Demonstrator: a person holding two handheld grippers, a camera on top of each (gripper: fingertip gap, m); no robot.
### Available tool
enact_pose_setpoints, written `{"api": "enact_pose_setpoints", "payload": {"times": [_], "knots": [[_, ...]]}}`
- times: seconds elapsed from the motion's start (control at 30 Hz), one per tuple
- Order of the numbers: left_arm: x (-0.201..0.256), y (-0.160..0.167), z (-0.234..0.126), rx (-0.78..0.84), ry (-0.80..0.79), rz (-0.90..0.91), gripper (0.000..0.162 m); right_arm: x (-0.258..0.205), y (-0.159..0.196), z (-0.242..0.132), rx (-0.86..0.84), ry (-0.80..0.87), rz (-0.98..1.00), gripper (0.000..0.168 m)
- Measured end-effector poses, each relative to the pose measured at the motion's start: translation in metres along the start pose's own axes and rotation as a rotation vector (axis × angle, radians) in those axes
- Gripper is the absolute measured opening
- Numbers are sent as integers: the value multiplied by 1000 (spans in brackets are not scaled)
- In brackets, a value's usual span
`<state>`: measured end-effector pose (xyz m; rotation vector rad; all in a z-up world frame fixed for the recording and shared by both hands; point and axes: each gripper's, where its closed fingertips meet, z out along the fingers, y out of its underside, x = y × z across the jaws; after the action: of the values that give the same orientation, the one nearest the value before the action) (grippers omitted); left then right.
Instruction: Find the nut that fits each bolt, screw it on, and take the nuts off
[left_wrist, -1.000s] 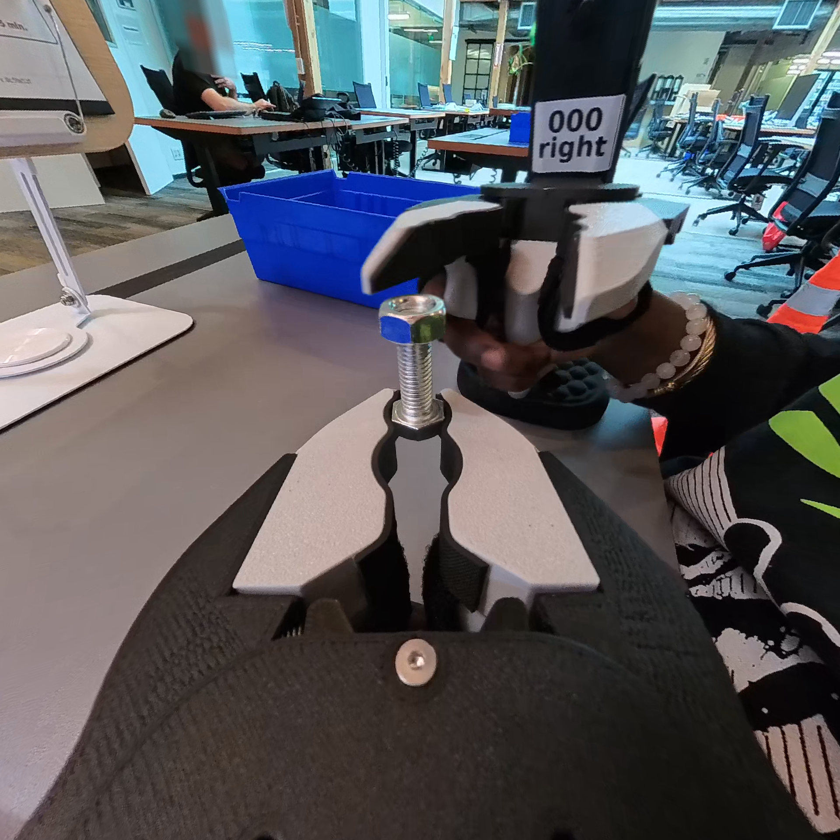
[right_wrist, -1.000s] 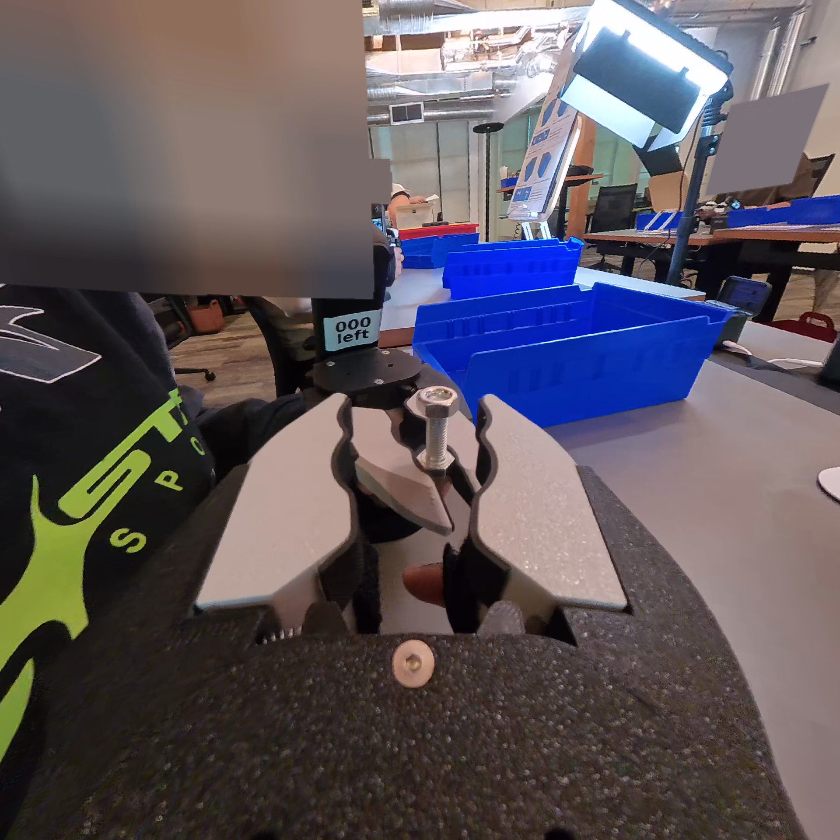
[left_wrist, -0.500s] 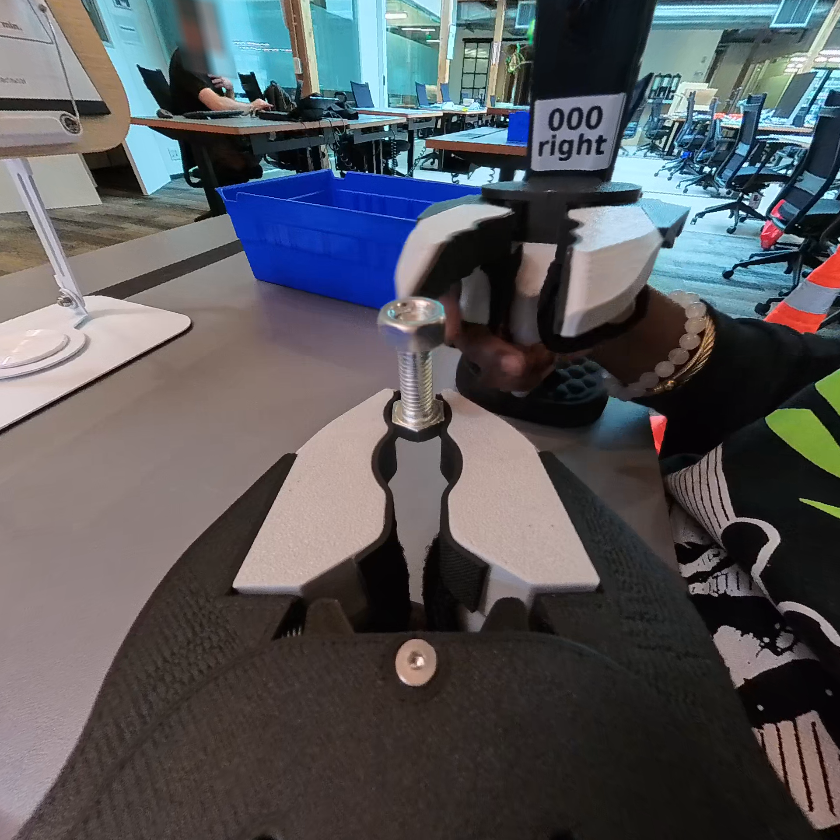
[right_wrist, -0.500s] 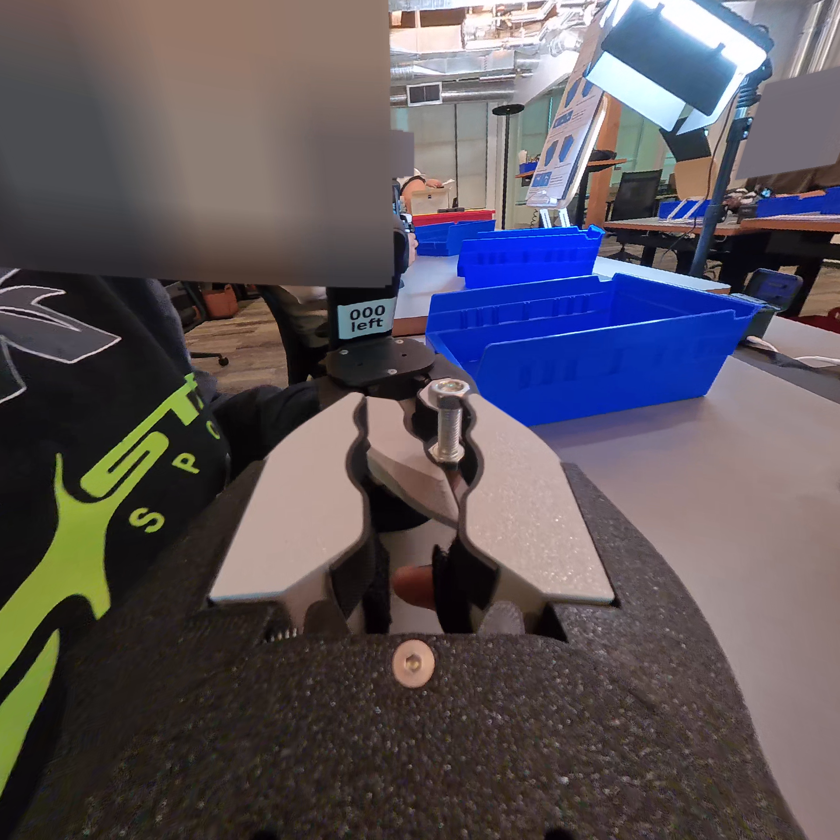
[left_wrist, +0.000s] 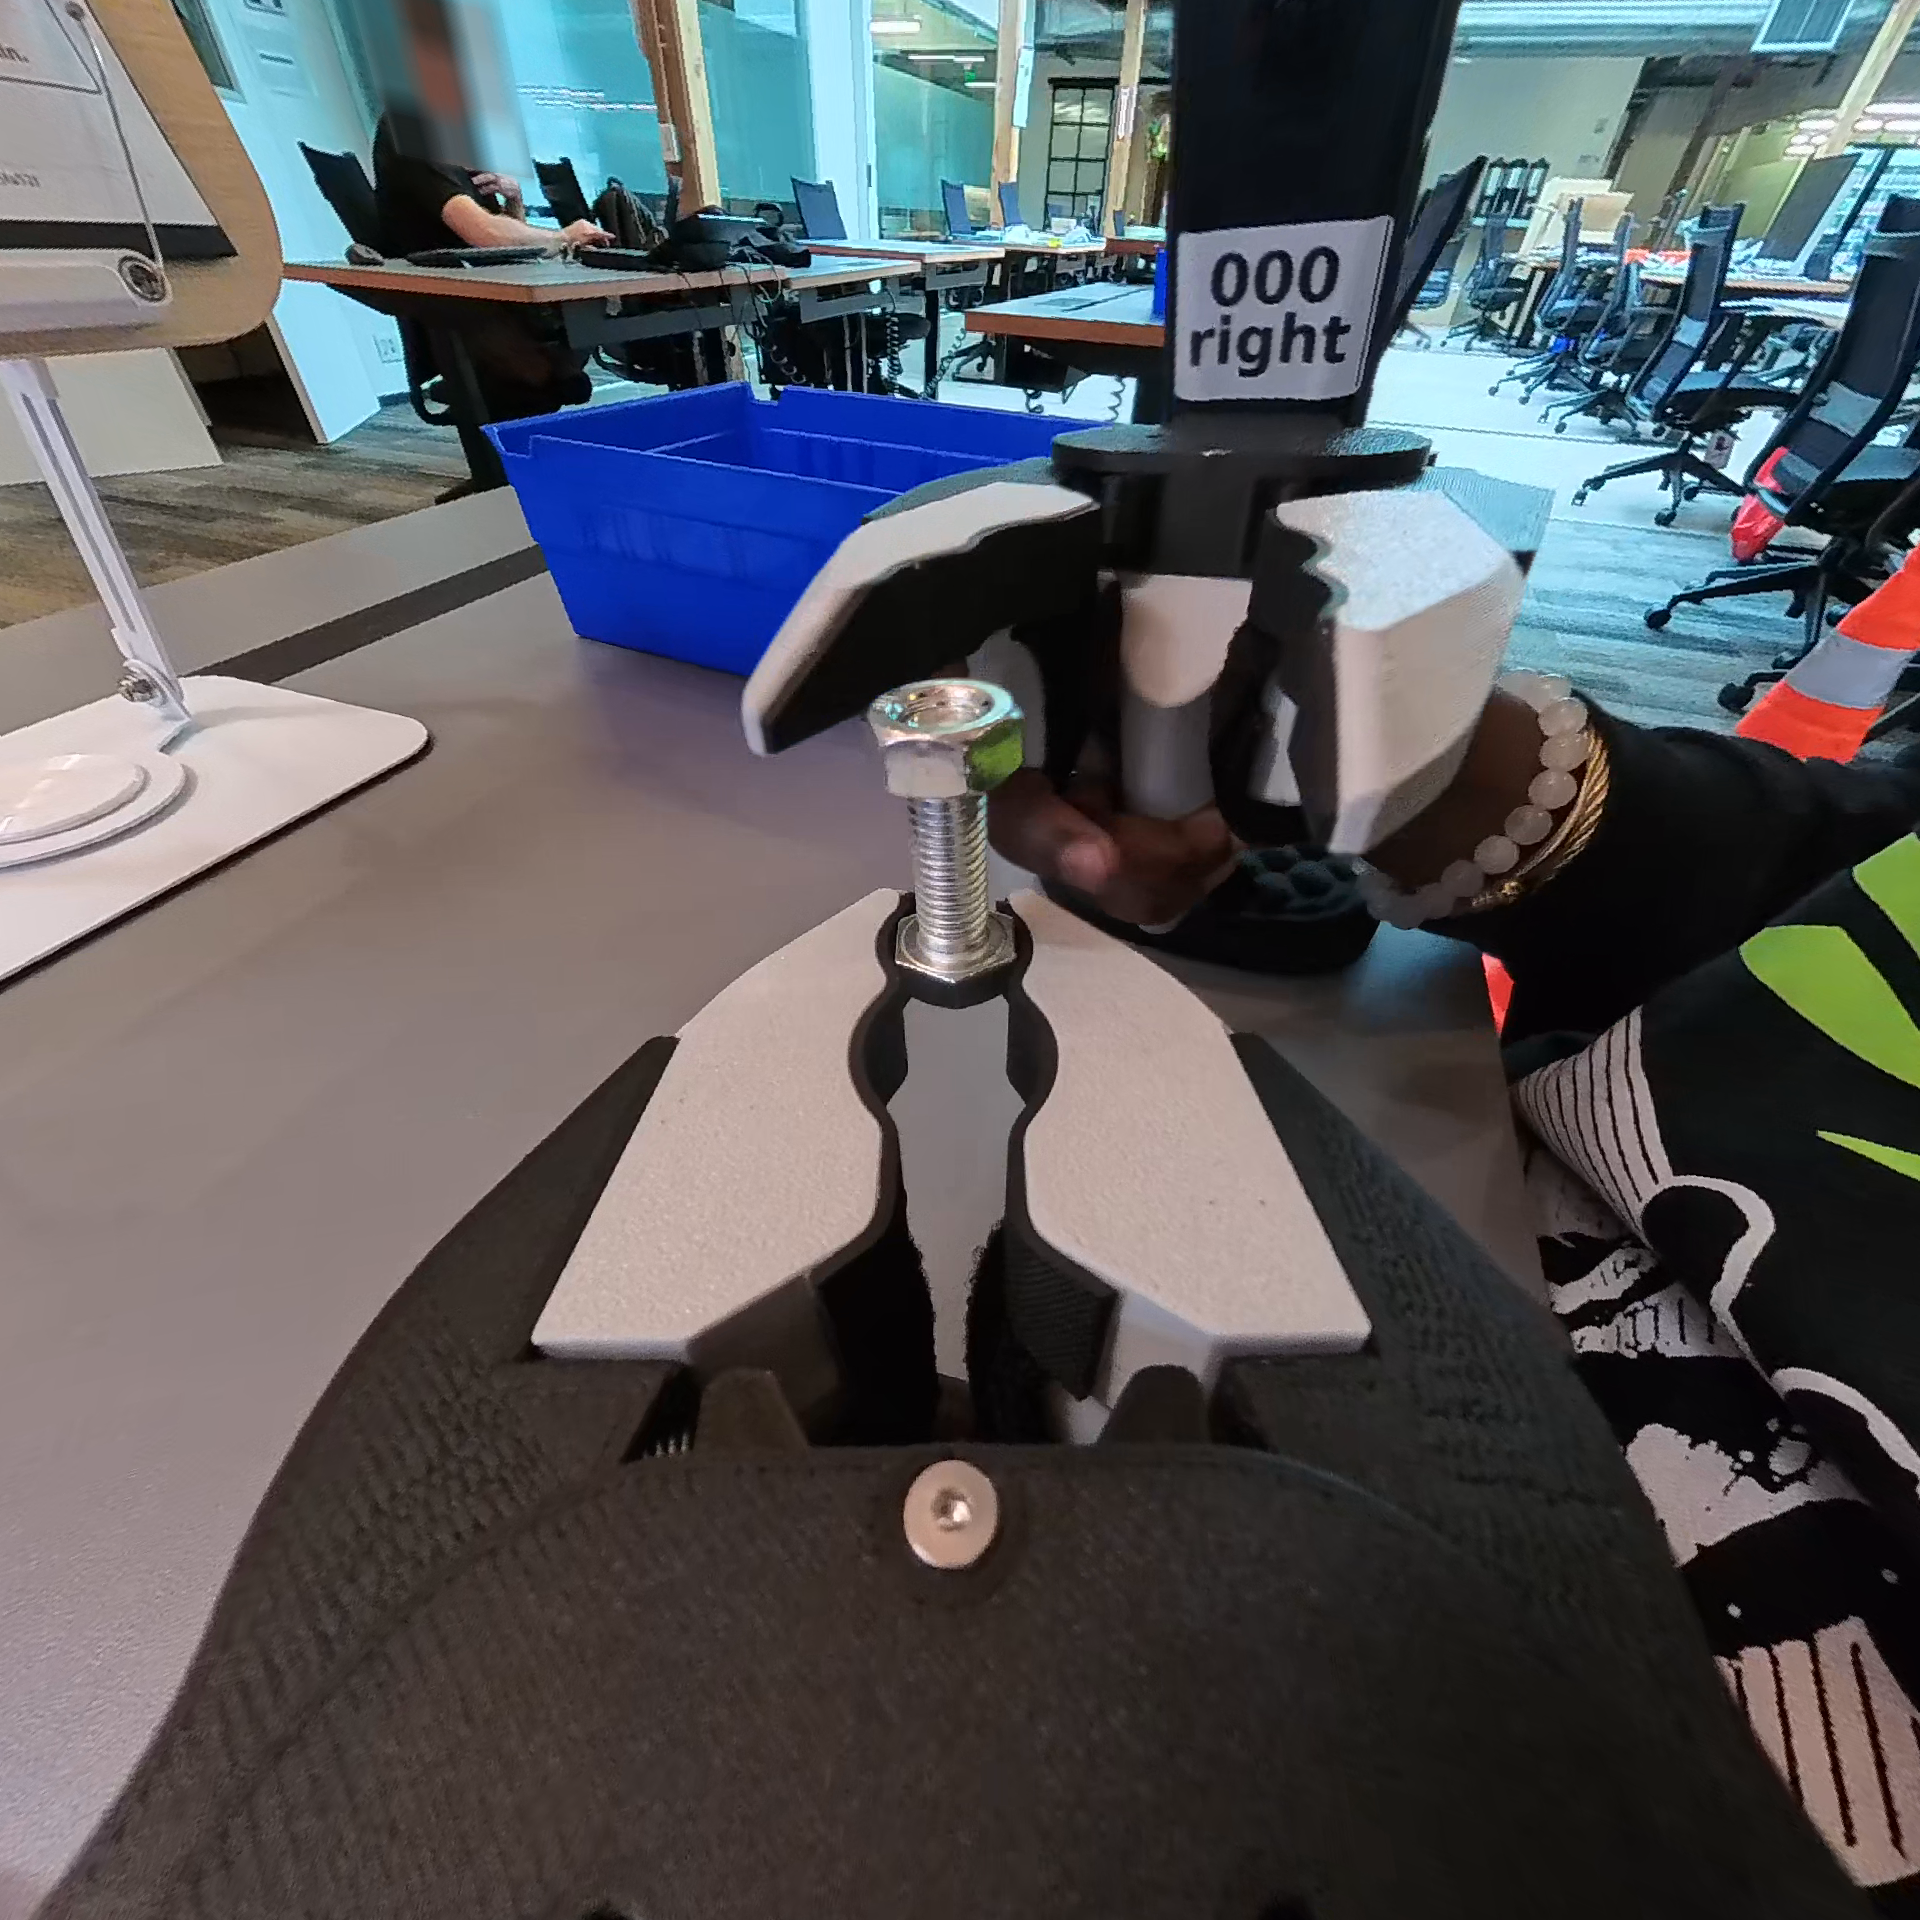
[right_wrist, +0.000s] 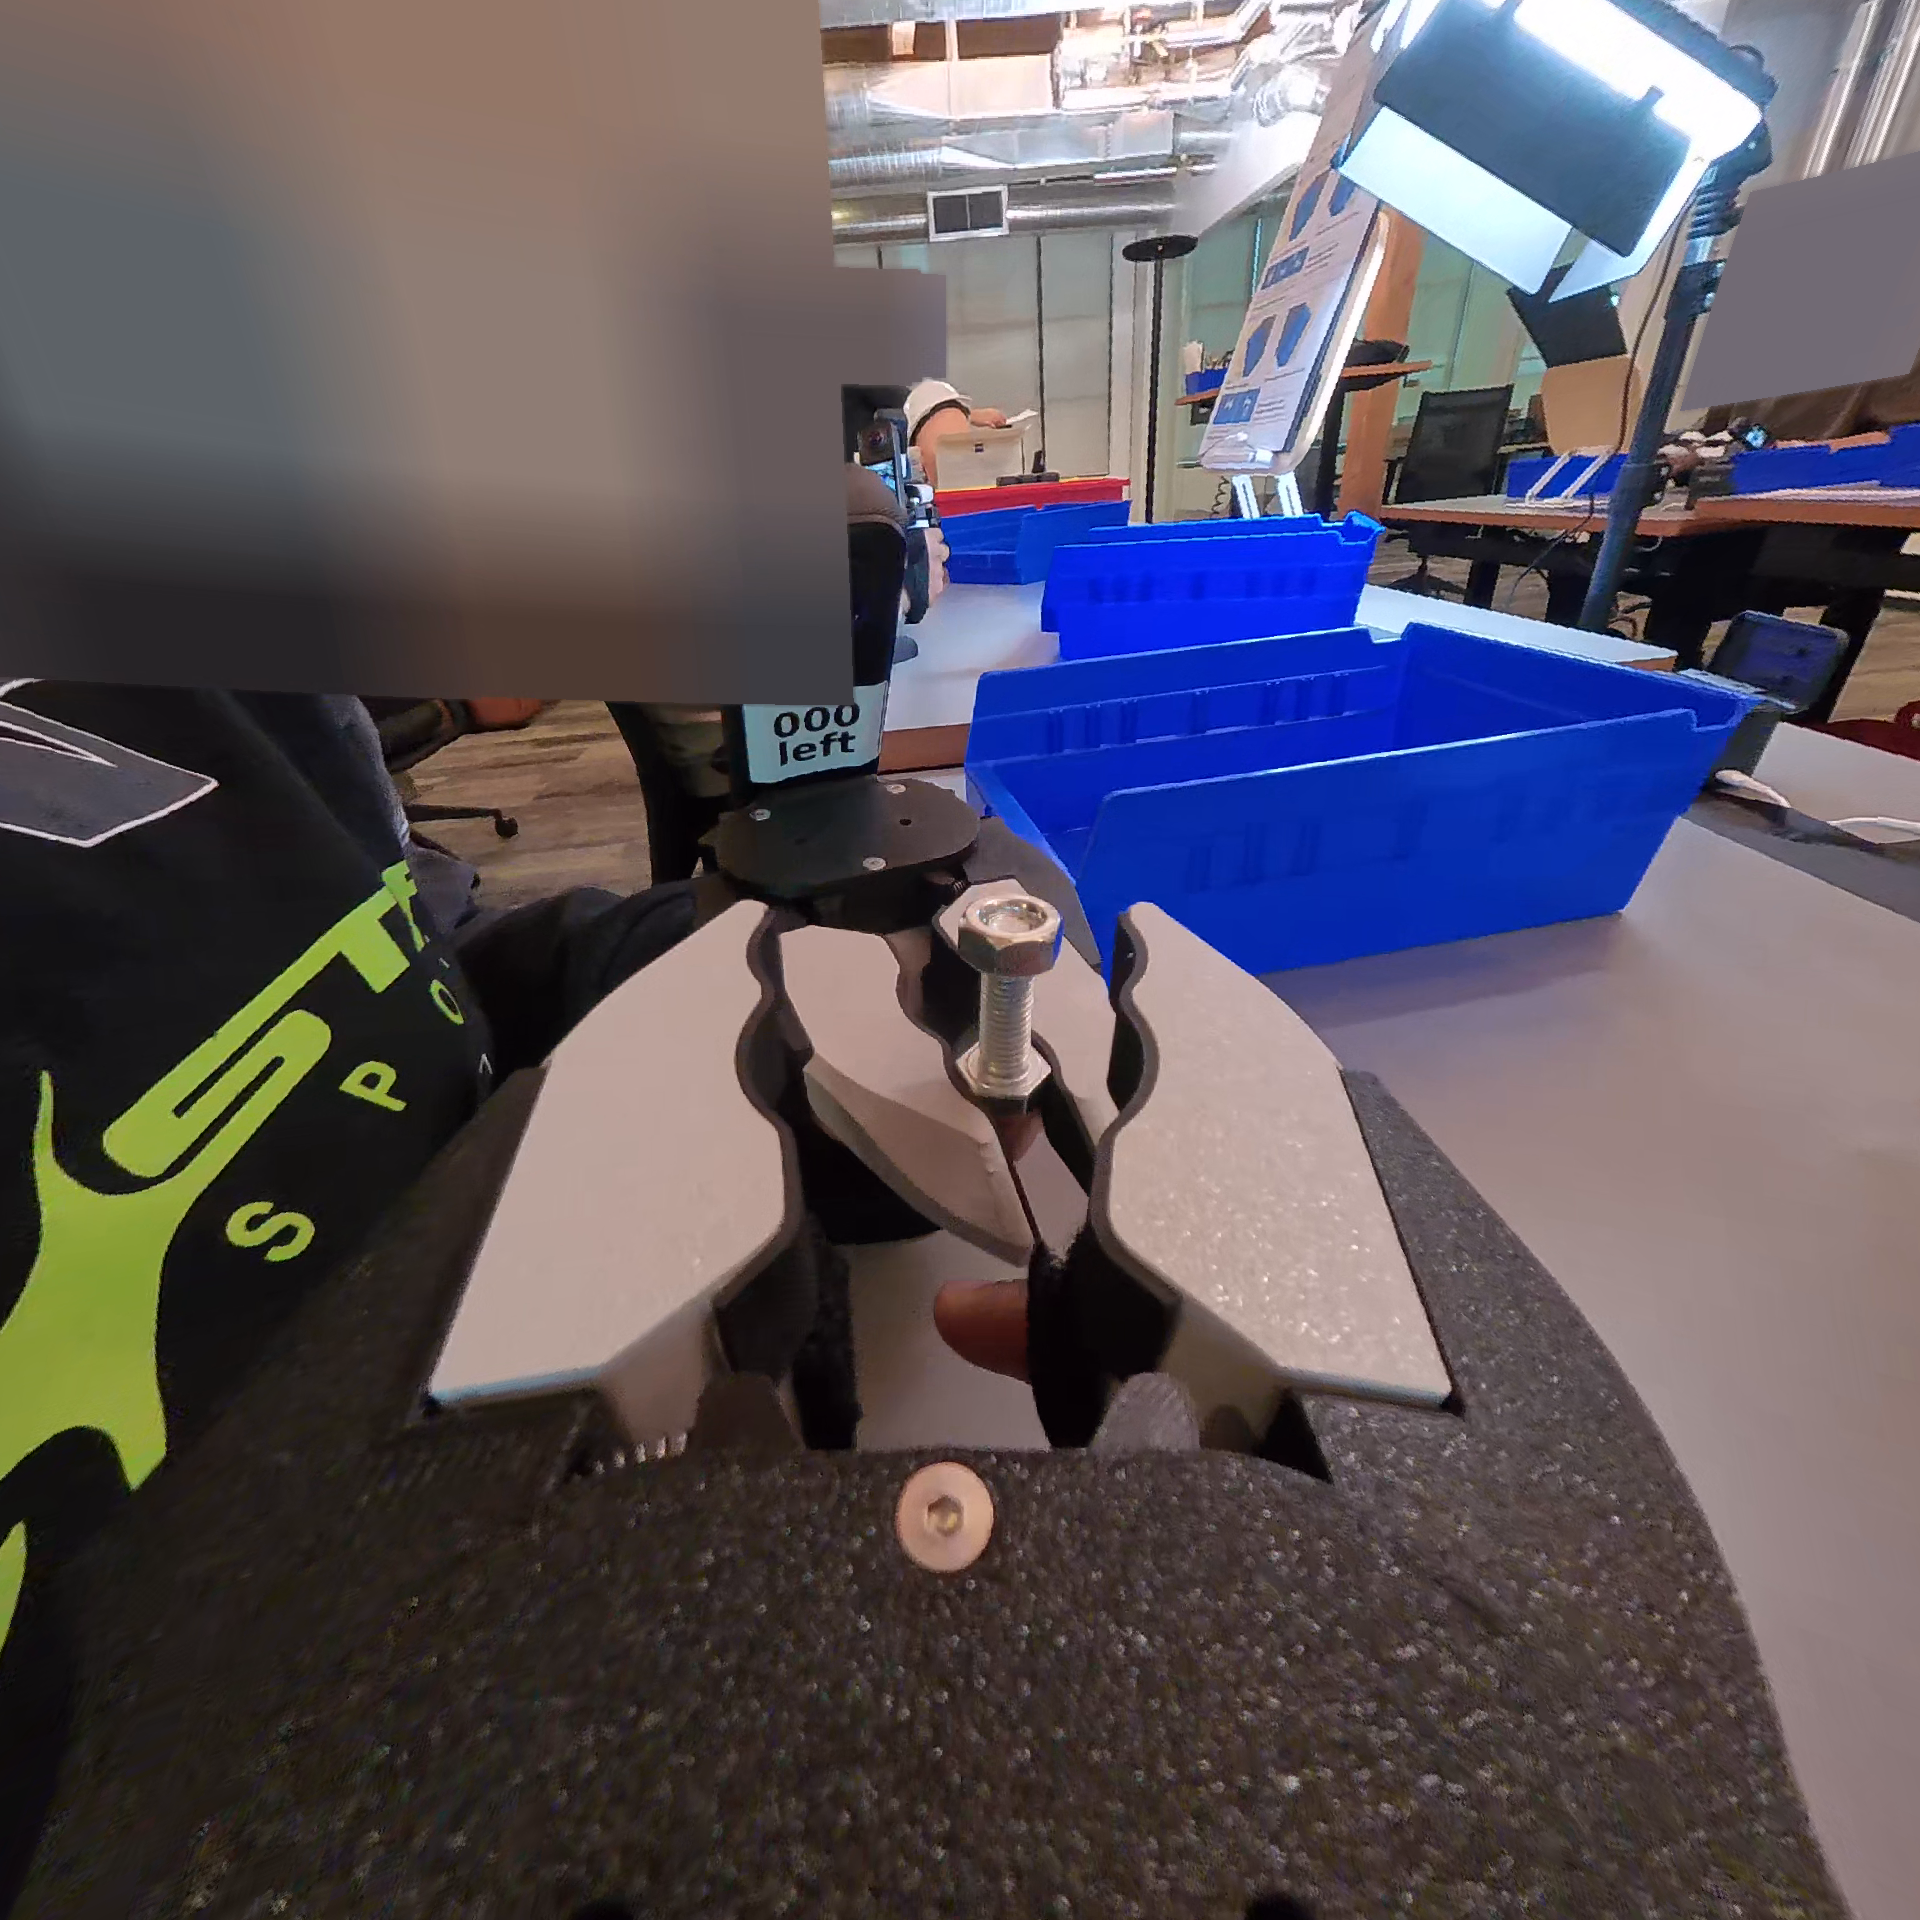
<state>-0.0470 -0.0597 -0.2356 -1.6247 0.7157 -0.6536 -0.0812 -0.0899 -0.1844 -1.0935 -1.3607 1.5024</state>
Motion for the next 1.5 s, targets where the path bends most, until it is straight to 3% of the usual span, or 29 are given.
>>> {"api": "enact_pose_setpoints", "payload": {"times": [0.3,0.37,0.43,0.5,0.63,0.73,1.0,1.17,1.27,1.5], "knots": [[-1,0,0,3,-6,-6,15,-3,-4,-13,3,0,-6,39],[-2,0,0,3,-8,-9,15,-8,-5,-18,7,-33,-7,20],[-2,0,0,2,-8,-7,15,-8,-7,-20,14,-29,-14,14],[-2,0,0,1,-8,-5,15,-3,-8,-20,22,7,-22,18],[-1,0,0,1,-6,-3,15,3,-6,-13,22,30,-5,48],[-1,0,0,0,-3,-2,15,2,-3,-8,10,25,-12,54],[-2,0,0,2,-5,-5,15,0,-2,-9,-5,11,-12,42],[-2,0,0,0,-6,-9,15,-9,-3,-16,-4,-47,-2,15],[-2,0,0,0,-8,-5,15,-5,-3,-16,-8,-23,-12,15],[-1,0,0,-1,-3,0,15,3,-4,-11,25,16,6,38]]}}
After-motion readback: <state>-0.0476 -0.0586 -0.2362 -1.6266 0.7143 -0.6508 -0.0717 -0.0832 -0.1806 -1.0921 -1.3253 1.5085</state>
